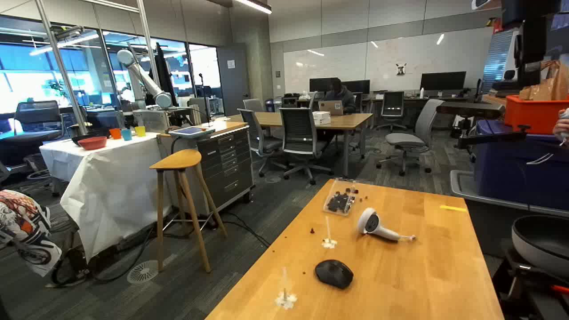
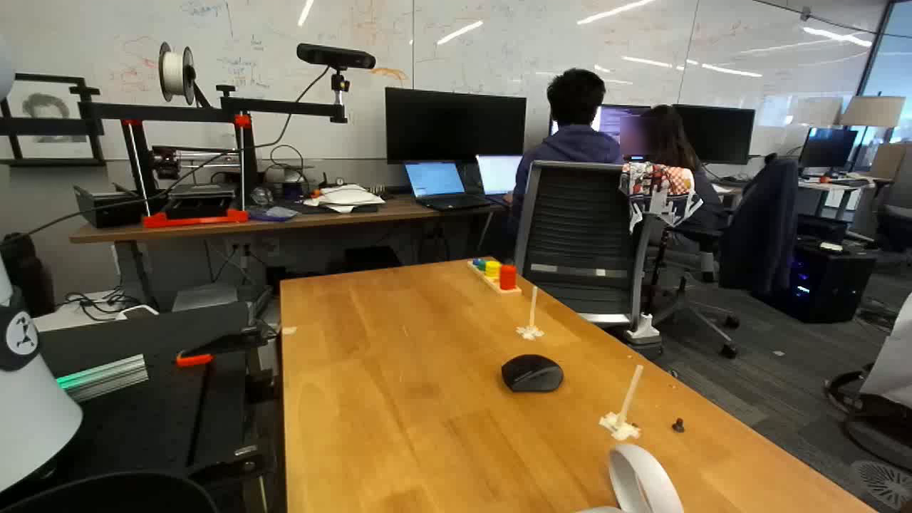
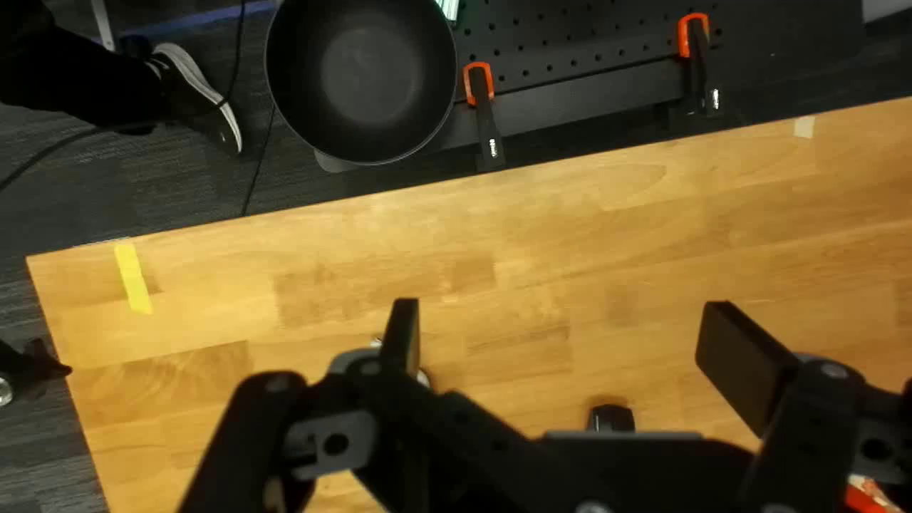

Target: Push the black mouse slightly forward.

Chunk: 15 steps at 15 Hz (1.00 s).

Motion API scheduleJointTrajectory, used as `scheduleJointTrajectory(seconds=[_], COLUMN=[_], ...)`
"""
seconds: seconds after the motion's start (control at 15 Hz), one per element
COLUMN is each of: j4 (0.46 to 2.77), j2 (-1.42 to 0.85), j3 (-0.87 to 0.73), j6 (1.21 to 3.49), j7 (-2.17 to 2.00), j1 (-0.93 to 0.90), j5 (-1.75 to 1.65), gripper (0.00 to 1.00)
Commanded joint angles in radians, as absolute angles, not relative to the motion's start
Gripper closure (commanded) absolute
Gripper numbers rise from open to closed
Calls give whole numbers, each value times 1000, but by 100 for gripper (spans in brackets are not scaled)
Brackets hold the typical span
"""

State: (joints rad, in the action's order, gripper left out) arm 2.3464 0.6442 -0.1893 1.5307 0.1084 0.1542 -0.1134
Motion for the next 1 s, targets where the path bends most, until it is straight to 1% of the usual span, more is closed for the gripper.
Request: scheduleJointTrajectory(seconds=[0.0,0.27,0.53,0.93], j4=[2342,2344,2354,2330], j2=[643,635,540,281], j3=[-190,-181,-130,-25], j6=[1530,1544,1748,2054], j7=[108,103,82,-7], j1=[153,150,110,57], j5=[-114,-121,-122,-129], gripper=[0,0,0,0])
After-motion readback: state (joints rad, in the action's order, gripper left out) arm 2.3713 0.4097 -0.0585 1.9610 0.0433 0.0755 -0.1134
